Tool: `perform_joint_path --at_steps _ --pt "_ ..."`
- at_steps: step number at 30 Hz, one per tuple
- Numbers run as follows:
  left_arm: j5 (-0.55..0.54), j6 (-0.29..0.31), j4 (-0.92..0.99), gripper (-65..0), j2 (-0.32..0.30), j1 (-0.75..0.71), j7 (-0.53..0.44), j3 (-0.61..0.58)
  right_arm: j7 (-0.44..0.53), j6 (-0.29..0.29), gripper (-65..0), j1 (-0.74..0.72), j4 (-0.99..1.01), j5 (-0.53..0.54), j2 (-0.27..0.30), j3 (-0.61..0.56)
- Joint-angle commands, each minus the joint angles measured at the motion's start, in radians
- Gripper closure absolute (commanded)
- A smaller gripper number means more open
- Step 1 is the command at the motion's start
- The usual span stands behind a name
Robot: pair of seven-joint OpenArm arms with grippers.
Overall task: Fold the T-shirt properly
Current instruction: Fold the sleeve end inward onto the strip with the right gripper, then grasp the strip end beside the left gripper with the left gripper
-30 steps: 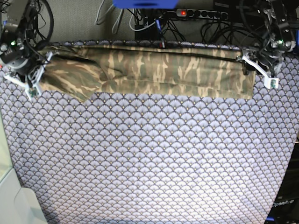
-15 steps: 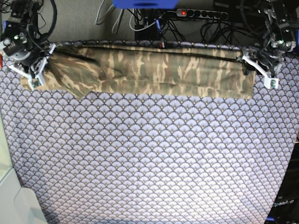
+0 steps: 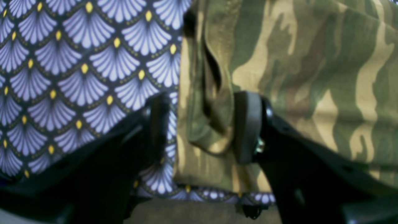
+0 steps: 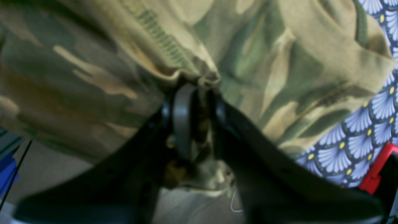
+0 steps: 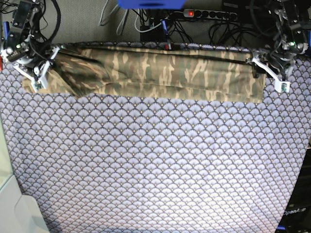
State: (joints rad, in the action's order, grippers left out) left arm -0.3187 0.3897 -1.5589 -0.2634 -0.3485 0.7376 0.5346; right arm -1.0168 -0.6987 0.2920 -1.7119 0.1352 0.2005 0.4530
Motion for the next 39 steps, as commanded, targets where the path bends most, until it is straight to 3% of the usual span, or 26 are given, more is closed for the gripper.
perform_joint_path --at_steps 1,5,11,17,27,34,39 --pt "-0.003 0.002 -0.031 -31.7 -0.014 0.004 -0.010 0.005 -0.003 0.001 -16.6 0.002 -0.009 0.002 0.009 0.003" --pt "-0.003 0.002 -0.071 -31.7 -0.010 0.004 -0.008 0.005 -0.003 0.001 -22.0 0.002 -0.010 0.002 0.006 0.003" --pt "-0.003 0.004 -0.087 -31.7 -0.007 0.002 -0.003 0.048 -0.003 0.001 -22.2 0.002 -0.010 0.002 0.006 0.003" --pt "-0.003 0.111 -0.074 -31.7 -0.007 0.004 -0.008 0.057 -0.003 0.001 -22.2 0.002 -0.010 0.004 0.004 0.000" --pt "-0.001 0.122 -0.073 -31.8 0.042 0.045 0.001 0.118 -0.003 0.001 -22.2 0.002 -0.009 0.004 0.004 -0.003" --pt "-0.003 0.128 -0.073 -31.8 0.039 0.038 0.003 0.120 -0.003 0.001 -22.2 0.002 -0.009 0.004 0.004 -0.003" --pt "-0.003 0.222 -0.071 -31.8 0.043 0.045 0.003 0.158 -0.003 0.001 -22.2 0.002 -0.009 0.004 0.004 -0.003"
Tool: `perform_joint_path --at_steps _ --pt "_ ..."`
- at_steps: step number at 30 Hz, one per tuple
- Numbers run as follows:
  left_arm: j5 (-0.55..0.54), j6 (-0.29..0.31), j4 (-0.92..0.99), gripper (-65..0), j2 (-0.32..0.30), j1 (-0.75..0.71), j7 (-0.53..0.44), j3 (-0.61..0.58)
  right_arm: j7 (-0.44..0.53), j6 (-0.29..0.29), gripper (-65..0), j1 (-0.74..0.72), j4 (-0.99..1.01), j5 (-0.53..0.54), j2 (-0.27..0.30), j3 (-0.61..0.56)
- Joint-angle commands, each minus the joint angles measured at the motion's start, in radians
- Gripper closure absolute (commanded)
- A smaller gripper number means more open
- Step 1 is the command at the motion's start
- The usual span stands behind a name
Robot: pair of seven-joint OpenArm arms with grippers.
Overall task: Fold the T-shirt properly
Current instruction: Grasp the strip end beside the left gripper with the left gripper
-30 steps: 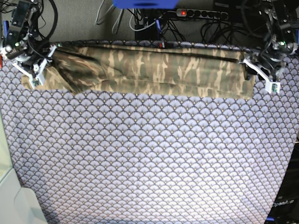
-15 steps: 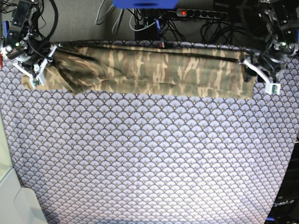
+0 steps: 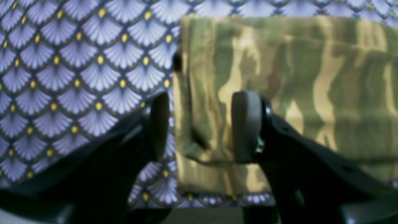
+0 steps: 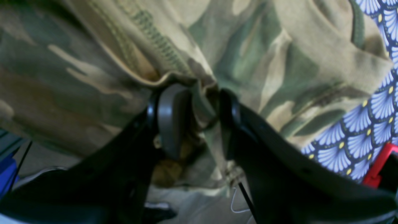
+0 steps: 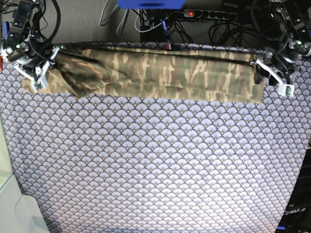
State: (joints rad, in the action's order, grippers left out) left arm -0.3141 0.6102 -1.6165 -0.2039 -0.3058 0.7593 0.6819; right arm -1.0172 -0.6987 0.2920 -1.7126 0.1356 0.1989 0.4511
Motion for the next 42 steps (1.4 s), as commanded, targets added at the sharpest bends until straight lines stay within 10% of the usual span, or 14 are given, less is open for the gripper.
perform_joint_path --at_steps 1,6,13,35,42 --pt "-0.007 0.014 -0.009 -31.8 -0.016 0.003 -0.019 0.015 -0.002 0.001 -22.2 0.002 -0.008 0.003 0.006 -0.001" --pt "-0.007 0.014 0.060 -33.3 -0.016 0.026 -0.019 0.022 -0.002 0.001 -22.2 0.002 -0.008 0.003 0.006 -0.001" --pt "-0.007 0.015 0.107 -56.0 -0.016 0.032 -0.014 0.022 -0.002 0.001 -22.2 0.002 -0.008 0.003 0.006 -0.001" --pt "-0.006 0.015 0.124 -56.1 0.059 0.061 -0.005 0.014 -0.002 0.001 -22.2 0.002 -0.008 0.003 0.006 -0.001" --pt "-0.006 0.015 0.198 -36.4 0.059 0.061 -0.005 0.014 -0.002 0.001 -22.2 0.000 -0.008 0.003 0.006 -0.001"
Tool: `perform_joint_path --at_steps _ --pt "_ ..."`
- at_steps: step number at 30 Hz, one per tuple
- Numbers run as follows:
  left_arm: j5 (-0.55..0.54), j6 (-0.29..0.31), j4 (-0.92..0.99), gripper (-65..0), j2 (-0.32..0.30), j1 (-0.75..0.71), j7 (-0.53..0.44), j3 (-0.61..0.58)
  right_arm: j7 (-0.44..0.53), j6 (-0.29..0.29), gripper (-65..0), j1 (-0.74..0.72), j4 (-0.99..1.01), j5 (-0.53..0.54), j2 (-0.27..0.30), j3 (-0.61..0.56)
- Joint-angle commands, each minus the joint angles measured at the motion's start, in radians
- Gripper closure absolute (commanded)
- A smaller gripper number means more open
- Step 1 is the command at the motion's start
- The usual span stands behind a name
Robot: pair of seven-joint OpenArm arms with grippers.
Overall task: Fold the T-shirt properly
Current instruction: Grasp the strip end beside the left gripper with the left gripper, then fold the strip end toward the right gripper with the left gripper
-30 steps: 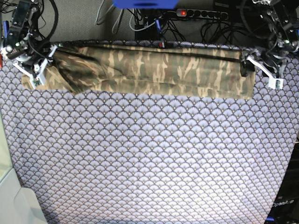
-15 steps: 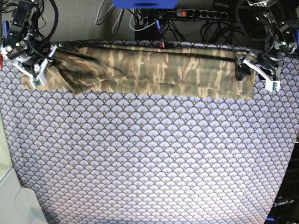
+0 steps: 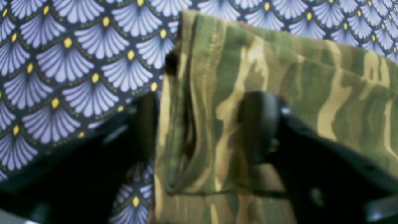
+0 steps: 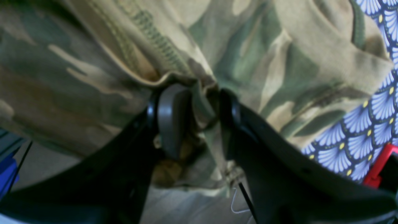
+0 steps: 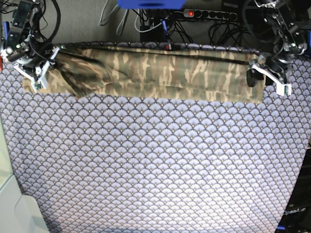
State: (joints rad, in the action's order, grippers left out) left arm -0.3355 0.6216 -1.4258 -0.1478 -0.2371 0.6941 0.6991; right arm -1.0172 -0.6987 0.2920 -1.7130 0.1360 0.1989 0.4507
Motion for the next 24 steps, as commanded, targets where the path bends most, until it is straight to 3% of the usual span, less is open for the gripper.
perform_joint_path --at_steps 1,5,12,17,24 --pt "0.016 0.004 0.015 -33.1 0.003 -0.008 0.060 -0.003 -0.002 0.001 -22.2 0.000 -0.008 0.003 0.006 0.000" --pt "0.016 0.004 0.024 -18.9 0.003 -0.012 0.060 -0.003 -0.002 0.001 -22.2 0.000 -0.008 0.003 0.006 0.000" --pt "0.016 0.004 0.010 0.0 0.003 -0.018 0.062 -0.003 -0.002 0.001 -22.2 0.000 -0.008 0.003 0.006 0.000" --pt "0.014 0.004 -0.022 -0.6 0.006 -0.006 0.128 -0.003 -0.002 0.001 -22.2 0.002 -0.008 0.003 0.006 0.000" --pt "0.023 -0.009 -0.249 -0.6 0.073 -0.032 0.144 -0.006 -0.002 0.001 -22.2 0.002 -0.006 0.003 0.006 0.000"
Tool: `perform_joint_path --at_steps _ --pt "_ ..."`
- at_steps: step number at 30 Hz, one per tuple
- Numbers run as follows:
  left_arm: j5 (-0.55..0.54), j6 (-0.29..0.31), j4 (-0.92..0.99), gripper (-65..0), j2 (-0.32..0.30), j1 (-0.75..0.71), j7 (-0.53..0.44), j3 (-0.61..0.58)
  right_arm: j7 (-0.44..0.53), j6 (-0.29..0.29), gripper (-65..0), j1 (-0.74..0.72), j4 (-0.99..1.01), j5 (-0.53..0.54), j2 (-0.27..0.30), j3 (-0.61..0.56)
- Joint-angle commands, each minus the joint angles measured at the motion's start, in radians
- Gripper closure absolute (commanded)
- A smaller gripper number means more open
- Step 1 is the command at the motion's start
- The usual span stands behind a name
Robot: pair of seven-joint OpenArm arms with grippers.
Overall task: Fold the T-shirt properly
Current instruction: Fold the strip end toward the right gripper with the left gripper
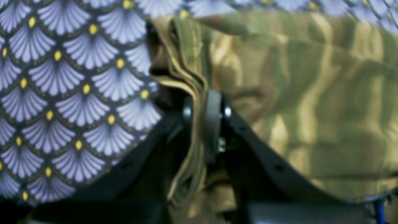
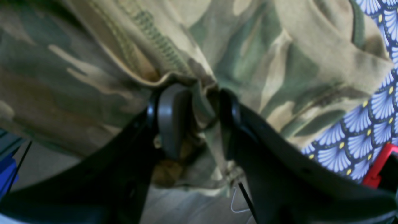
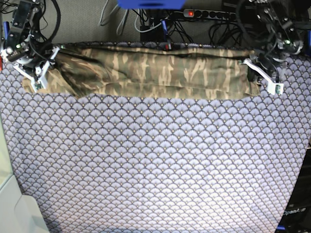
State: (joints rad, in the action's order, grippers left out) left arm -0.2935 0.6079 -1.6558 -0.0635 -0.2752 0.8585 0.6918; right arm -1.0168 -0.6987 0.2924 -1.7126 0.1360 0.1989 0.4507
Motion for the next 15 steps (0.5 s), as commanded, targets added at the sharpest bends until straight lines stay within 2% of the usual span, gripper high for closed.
perform_joint_path --at_steps 1,3,10,12,15 --pt "-0.019 0.005 -0.045 -0.6 -0.003 0.000 -0.020 0.001 -0.003 0.001 -22.2 0.001 -0.007 0.003 0.006 0.000" --pt "-0.017 0.005 -0.079 -0.6 0.006 -0.009 -0.020 -0.013 -0.003 0.001 -22.2 0.001 -0.007 0.003 0.006 0.000" --pt "-0.017 0.002 -0.163 -0.6 0.008 -0.055 -0.020 -0.183 -0.003 0.001 -22.2 0.001 -0.007 0.003 0.006 0.000" --pt "-0.017 -0.035 -0.186 -0.6 0.009 -0.055 -0.020 -0.234 -0.003 0.001 -22.2 0.001 -0.007 0.003 0.006 0.000" --pt "-0.017 -0.144 -0.212 -0.6 0.000 -0.055 -0.020 -0.321 -0.003 0.001 -22.2 0.001 -0.007 0.003 0.006 0.000"
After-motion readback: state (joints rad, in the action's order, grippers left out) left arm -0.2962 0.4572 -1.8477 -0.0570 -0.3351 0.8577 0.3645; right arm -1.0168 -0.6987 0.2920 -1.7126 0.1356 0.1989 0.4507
